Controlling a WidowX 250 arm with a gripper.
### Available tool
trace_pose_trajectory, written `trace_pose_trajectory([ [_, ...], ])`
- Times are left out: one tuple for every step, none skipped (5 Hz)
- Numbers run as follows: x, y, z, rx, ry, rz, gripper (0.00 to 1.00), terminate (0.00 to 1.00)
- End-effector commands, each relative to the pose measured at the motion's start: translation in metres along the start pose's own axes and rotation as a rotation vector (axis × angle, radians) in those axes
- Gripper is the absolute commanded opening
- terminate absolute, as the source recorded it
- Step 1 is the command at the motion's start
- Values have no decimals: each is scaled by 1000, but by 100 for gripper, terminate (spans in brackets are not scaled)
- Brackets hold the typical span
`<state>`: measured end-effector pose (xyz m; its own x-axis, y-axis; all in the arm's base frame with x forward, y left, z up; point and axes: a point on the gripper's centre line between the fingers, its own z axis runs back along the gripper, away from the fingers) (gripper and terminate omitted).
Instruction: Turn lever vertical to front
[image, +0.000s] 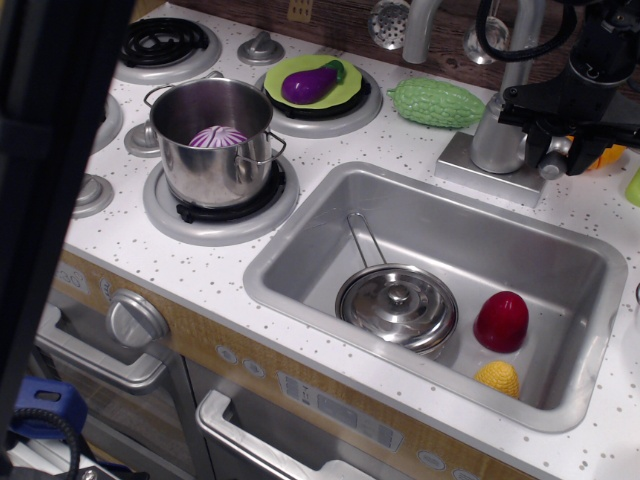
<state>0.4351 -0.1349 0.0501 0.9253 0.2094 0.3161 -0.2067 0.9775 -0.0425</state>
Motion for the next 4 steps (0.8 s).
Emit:
trace_pose_trajectory([
  [-4, -18, -3, -53, 21, 1, 0, 0],
  [-7, -20, -11, -61, 14, 4, 0, 0],
  [-6, -19, -12, -66, 15, -4, 0, 0],
  [1, -16, 7, -29, 45, -35, 100, 100],
])
